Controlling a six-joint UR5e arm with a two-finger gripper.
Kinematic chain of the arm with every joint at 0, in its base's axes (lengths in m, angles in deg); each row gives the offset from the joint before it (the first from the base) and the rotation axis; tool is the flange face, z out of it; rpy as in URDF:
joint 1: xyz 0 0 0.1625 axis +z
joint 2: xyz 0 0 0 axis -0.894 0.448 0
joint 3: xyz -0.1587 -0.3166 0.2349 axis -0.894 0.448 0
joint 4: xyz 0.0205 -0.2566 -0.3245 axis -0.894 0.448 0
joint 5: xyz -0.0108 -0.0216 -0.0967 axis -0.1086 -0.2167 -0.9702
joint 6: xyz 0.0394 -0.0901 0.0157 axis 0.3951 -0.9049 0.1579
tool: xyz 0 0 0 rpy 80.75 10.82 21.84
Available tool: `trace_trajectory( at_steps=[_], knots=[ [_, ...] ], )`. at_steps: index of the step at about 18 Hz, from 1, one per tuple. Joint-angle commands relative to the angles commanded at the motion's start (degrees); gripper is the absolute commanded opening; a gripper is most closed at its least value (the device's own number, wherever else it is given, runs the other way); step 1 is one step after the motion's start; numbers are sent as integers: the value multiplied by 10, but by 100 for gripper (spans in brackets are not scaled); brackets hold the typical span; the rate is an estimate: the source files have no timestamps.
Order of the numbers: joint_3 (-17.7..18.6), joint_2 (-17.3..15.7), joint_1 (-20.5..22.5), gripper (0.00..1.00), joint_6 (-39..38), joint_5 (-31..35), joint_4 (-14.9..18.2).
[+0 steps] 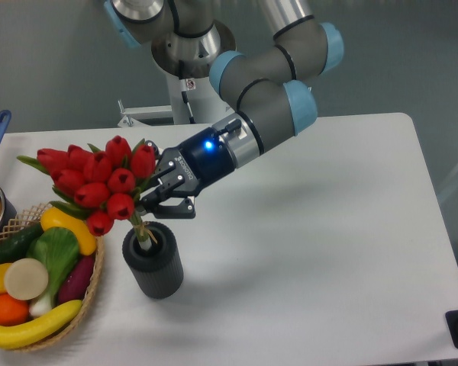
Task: Insert the flowers into the vase
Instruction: 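Lower the tulip stems into the black vase opening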
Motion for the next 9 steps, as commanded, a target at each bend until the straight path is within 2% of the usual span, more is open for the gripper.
trace_trajectory(
  at_steps=[9],
  knots=[
    [5,34,0,21,11,3,0]
  ],
)
